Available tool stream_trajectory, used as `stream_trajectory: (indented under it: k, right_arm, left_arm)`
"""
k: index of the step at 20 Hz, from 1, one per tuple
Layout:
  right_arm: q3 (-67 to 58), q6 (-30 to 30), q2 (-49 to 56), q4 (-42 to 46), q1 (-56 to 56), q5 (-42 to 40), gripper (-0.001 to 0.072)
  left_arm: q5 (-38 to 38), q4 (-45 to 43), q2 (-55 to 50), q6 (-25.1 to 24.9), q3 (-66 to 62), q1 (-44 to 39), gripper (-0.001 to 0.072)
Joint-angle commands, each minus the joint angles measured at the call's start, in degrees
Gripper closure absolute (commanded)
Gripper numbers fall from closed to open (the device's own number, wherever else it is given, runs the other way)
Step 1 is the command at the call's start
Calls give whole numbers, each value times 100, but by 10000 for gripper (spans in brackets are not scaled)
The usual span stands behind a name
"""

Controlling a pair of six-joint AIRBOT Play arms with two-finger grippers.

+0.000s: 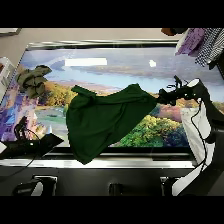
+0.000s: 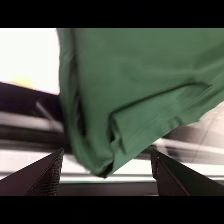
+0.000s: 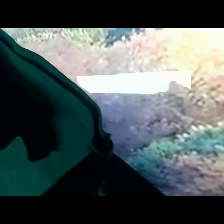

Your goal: Fold the clothes and pants, and hang the long-sleeved shirts on hangers.

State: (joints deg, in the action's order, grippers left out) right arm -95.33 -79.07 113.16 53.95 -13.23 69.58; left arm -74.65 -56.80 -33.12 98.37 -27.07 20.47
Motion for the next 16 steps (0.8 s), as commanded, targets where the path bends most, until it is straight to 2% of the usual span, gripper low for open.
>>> stream_trajectory:
  k: [1,4,12,16]
  right_arm:
    - [-7,2,-262,-87,28,-2,681]
    - [-7,0,-623,-76,28,105,681]
    - [-7,-162,-1119,-76,28,444,681]
    - [-7,-264,-1287,-74,28,577,681]
  left_arm:
    - [31,85,-35,20,538,-15,88]
    - [280,570,-216,-256,1010,-227,108]
    - [1620,981,-1412,-258,1231,-1797,109]
    - [2096,1858,-2063,-778,1211,-2218,136]
